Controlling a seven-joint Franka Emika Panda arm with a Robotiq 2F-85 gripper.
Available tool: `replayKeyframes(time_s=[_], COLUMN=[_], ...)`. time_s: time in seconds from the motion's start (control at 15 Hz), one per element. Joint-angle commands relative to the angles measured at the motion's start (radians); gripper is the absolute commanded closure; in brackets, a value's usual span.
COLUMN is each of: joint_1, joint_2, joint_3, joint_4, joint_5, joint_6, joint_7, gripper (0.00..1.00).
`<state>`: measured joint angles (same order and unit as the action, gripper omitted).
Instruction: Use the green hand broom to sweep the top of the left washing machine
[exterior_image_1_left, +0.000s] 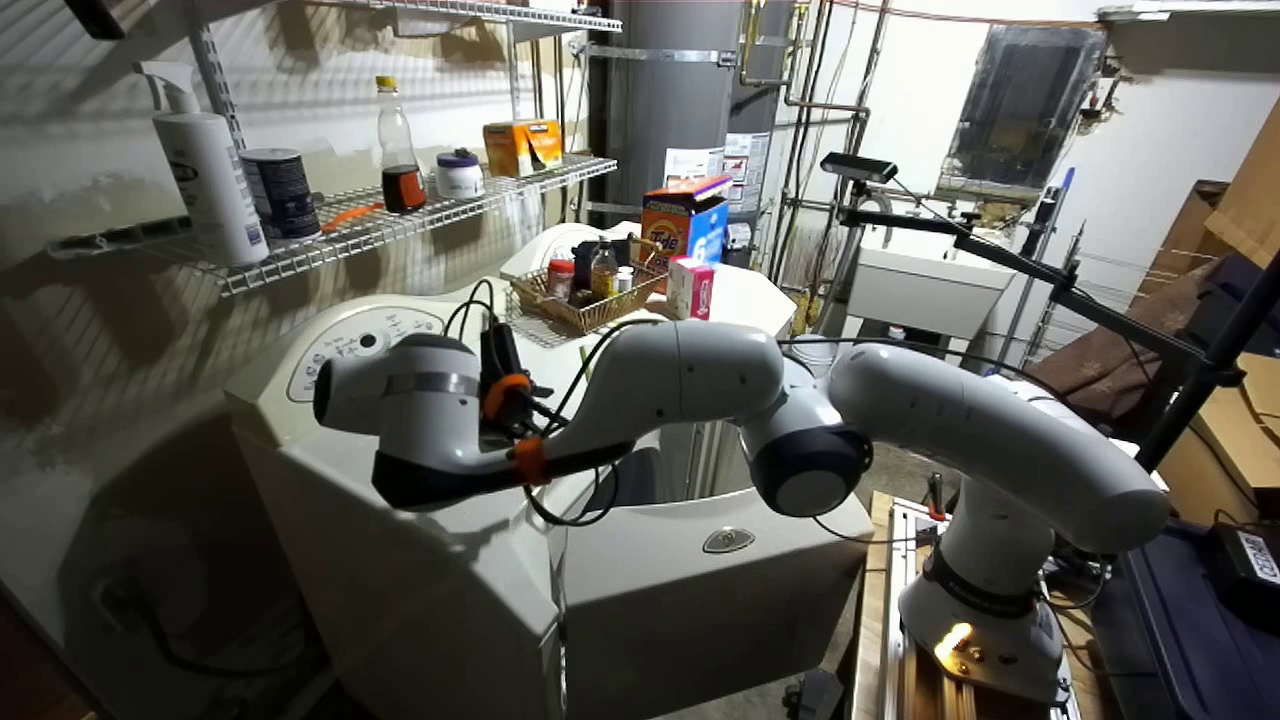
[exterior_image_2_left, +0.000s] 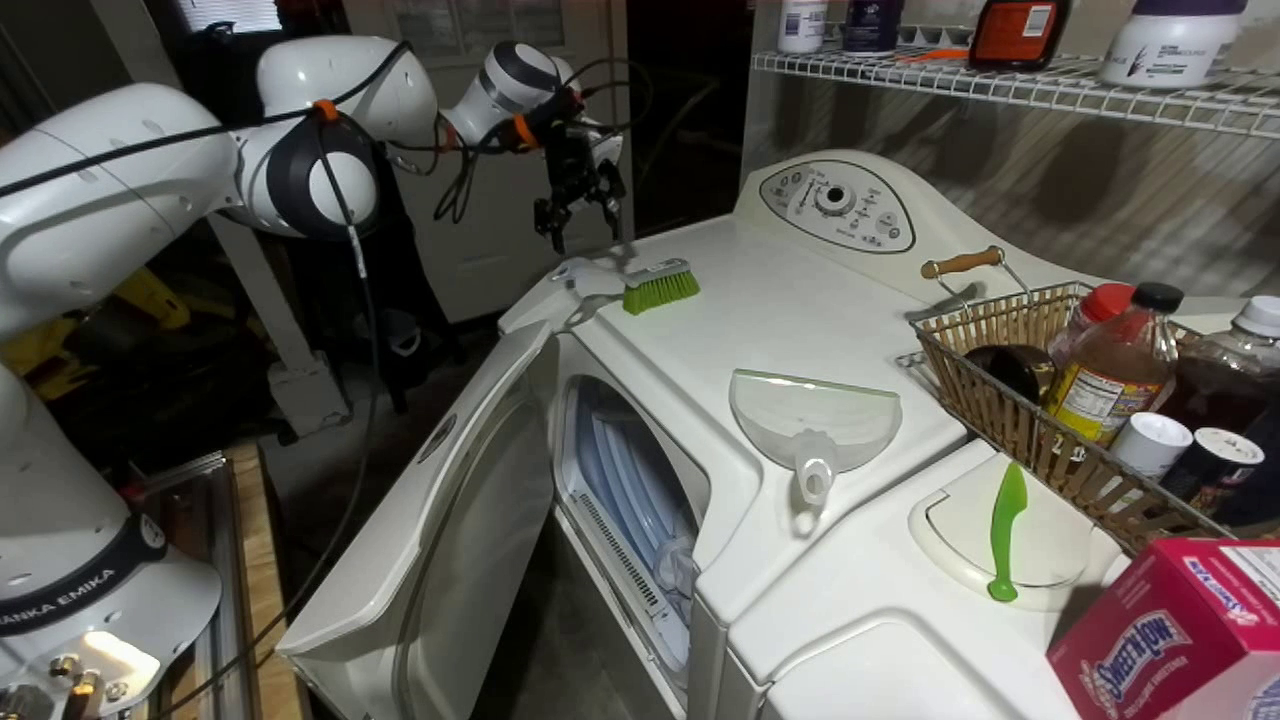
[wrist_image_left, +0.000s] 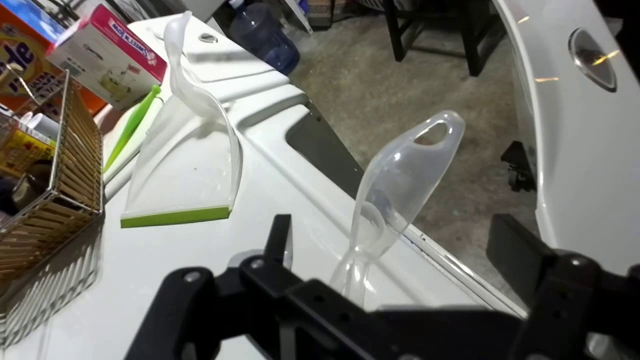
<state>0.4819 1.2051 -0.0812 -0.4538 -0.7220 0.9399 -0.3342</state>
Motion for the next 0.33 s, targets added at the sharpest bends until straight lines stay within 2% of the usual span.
replayKeyframes(time_s=[0.0, 0.07, 0.2, 0.27], joint_1=[-0.038, -0.004, -0.008, -0.007], joint_2=[-0.116, -0.097, -0.068, -0.066], joint_3=[0.024, -0.014, -0.02, -0.02], joint_4=[-0.015, -0.066, 0.031, 0.027], joint_5=[0.113, 0.073, 0.066, 0.065], joint_6=[0.031, 0.039, 0.001, 0.002], joint_7=[0.043, 0.028, -0.006, -0.006], gripper=[0.0, 0.0, 0.0, 0.0])
